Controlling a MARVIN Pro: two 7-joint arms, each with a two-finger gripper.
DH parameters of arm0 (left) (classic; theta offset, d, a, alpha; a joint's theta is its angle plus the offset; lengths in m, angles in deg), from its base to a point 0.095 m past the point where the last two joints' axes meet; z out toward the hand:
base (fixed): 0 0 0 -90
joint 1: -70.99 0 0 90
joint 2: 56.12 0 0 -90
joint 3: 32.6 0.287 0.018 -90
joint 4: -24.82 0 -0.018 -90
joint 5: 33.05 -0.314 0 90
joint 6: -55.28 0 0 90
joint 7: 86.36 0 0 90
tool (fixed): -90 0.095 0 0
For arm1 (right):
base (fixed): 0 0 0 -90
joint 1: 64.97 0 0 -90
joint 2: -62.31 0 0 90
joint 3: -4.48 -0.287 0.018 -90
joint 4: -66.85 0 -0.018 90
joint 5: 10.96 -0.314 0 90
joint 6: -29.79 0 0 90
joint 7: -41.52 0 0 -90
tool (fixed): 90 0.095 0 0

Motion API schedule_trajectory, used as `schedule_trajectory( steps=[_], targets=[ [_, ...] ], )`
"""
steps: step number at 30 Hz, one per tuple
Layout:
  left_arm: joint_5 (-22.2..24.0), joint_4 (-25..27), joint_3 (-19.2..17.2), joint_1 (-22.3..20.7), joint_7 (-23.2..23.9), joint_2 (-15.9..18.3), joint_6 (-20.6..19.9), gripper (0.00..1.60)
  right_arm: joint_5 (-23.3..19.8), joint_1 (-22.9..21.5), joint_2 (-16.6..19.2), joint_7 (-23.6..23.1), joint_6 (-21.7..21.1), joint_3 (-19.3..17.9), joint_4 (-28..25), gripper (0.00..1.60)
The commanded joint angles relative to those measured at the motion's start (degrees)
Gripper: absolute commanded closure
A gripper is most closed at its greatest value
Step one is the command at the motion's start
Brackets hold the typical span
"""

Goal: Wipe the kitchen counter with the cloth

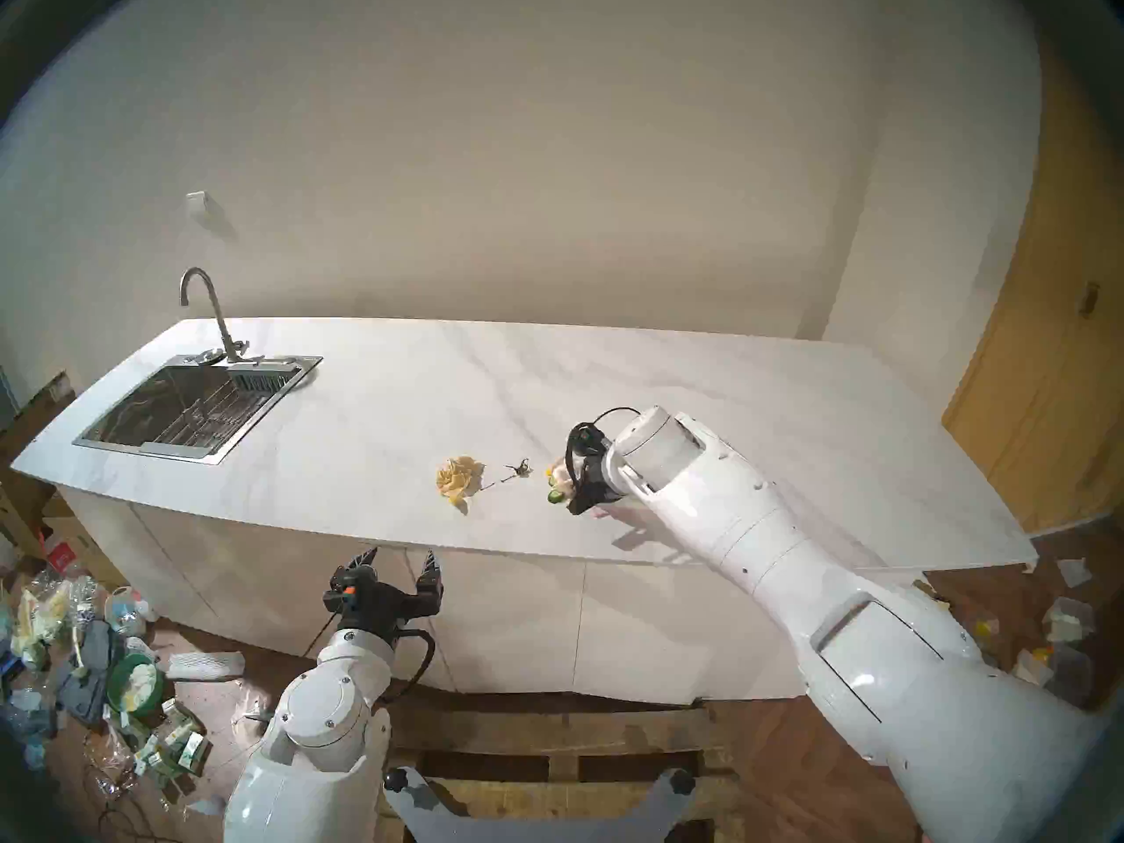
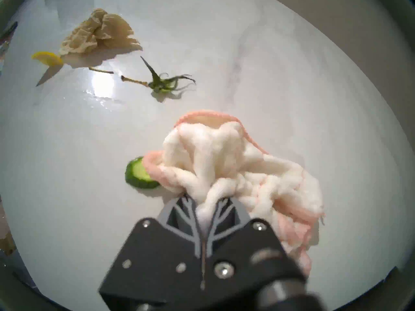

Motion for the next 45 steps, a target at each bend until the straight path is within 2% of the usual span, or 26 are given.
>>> schedule_trajectory(
  steps=[1,2,3,8,9,10,12,16,18,19,20,21,22,30,33,35,36,37,38,41,45],
  targets=[
    [0.01,1.28,0.15,-0.51,0.16,0.01,0.38,0.00,-2.48,0.73,-8.46,1.52,0.25,2.85,1.20,1.60],
    [0.01,1.28,0.15,-0.51,0.16,0.01,0.38,0.00,-2.48,0.73,-8.46,1.52,0.25,2.85,1.20,1.60],
    [0.00,1.25,0.15,-0.52,0.16,0.01,0.38,0.00,-3.75,0.75,-6.38,1.19,0.61,4.51,-1.04,1.60],
    [0.00,1.22,0.15,-0.55,0.14,0.01,0.39,0.00,-5.19,0.75,-9.87,3.77,0.71,6.46,-0.80,1.60],
    [0.00,1.21,0.15,-0.55,0.14,0.01,0.39,0.00,-5.85,0.69,-9.00,3.78,0.89,7.23,-1.78,1.60],
    [0.01,1.23,0.16,-0.54,0.14,0.01,0.40,0.00,-6.03,0.55,-10.26,4.72,0.98,7.26,-1.05,1.60],
    [0.01,1.23,0.16,-0.54,0.14,0.01,0.40,0.00,-6.26,0.46,-10.45,5.00,1.00,7.47,-1.09,1.60],
    [0.02,1.34,0.17,-0.50,0.17,0.03,0.41,0.00,-7.76,-0.61,-12.19,7.73,1.39,8.06,0.28,1.60],
    [0.03,1.45,0.17,-0.44,0.20,0.06,0.42,0.00,-8.55,-1.47,-13.16,9.22,1.54,7.41,1.92,1.60],
    [0.06,1.60,0.18,-0.36,0.26,0.09,0.41,0.00,-8.97,-2.73,-14.05,10.30,2.01,6.59,4.38,1.60],
    [0.08,1.68,0.18,-0.31,0.29,0.11,0.38,0.00,-8.08,-3.27,-15.27,10.66,2.18,5.09,6.36,1.60],
    [0.08,1.68,0.18,-0.31,0.29,0.11,0.38,0.00,-8.08,-3.27,-15.27,10.66,2.18,5.09,6.36,1.60],
    [0.10,1.74,0.18,-0.28,0.31,0.12,0.37,0.00,-7.80,-3.72,-14.95,10.27,2.30,4.60,6.57,1.60],
    [0.08,1.65,0.18,-0.33,0.26,0.11,0.37,0.00,-7.49,-3.53,-4.94,6.80,0.71,3.07,-1.40,1.60],
    [0.07,1.61,0.18,-0.35,0.24,0.10,0.38,0.00,-6.99,-3.30,-3.93,5.26,0.25,2.39,-2.32,1.60],
    [0.07,1.57,0.18,-0.37,0.23,0.09,0.38,0.00,-6.84,-3.17,-1.47,2.58,-0.29,1.98,-4.81,1.60],
    [0.07,1.57,0.18,-0.37,0.23,0.09,0.38,0.00,-6.84,-3.17,-1.47,2.58,-0.29,1.98,-4.81,1.60],
    [0.07,1.56,0.18,-0.38,0.22,0.09,0.38,0.00,-6.38,-3.08,-1.87,2.03,-0.68,0.49,-4.41,1.60],
    [0.06,1.55,0.18,-0.38,0.22,0.09,0.39,0.00,-6.70,-3.26,-0.24,1.28,-0.58,1.01,-5.68,1.60],
    [0.06,1.53,0.19,-0.39,0.21,0.09,0.39,0.00,-5.96,-3.74,1.15,-0.11,-0.65,-0.44,-5.67,1.60],
    [0.06,1.51,0.19,-0.41,0.20,0.09,0.39,0.00,-6.28,-4.96,5.33,-4.35,-0.40,-1.26,-7.98,1.60]
  ],
)
